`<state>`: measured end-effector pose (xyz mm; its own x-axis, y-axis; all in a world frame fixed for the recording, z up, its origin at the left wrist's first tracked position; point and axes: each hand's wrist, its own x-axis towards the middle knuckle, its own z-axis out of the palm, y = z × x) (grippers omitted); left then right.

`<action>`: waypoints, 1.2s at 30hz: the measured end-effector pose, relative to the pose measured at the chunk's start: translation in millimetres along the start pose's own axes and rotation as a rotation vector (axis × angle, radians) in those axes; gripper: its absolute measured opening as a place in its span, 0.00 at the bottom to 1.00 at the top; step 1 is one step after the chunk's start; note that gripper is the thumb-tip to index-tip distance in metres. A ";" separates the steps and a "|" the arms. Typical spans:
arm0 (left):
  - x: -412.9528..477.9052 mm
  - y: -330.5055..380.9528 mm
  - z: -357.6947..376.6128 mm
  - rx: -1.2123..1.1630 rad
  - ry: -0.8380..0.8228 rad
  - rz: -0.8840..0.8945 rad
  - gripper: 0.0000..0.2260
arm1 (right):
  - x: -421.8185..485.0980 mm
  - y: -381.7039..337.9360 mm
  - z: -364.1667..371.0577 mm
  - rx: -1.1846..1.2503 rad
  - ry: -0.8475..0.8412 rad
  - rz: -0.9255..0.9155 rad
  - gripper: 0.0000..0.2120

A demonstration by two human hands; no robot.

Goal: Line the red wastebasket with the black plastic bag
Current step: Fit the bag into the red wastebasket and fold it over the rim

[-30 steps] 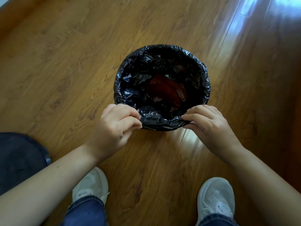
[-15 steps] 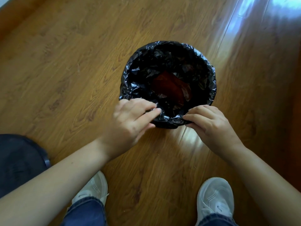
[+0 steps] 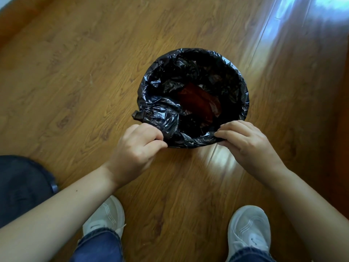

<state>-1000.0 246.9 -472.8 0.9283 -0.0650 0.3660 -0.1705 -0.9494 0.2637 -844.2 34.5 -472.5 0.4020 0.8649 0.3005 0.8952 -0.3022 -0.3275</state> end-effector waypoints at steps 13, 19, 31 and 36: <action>15.1 -6.8 -6.5 0.076 -0.051 -0.067 0.12 | 27.2 -47.8 8.5 0.090 -0.151 0.055 0.16; 6.2 -10.2 -7.3 0.037 -0.103 -0.101 0.09 | 23.5 -34.8 8.6 0.051 -0.242 0.041 0.08; 8.5 8.5 1.4 0.001 -0.113 -0.082 0.08 | 11.2 -41.9 7.6 0.006 -0.284 -0.003 0.16; 5.6 12.1 0.8 -0.052 -0.184 -0.059 0.18 | 14.8 -36.0 10.7 -0.041 -0.275 0.014 0.08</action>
<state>-996.6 234.8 -468.3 0.9810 -0.0697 0.1810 -0.1269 -0.9363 0.3275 -872.5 62.5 -465.9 0.3518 0.9352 0.0396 0.8992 -0.3259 -0.2919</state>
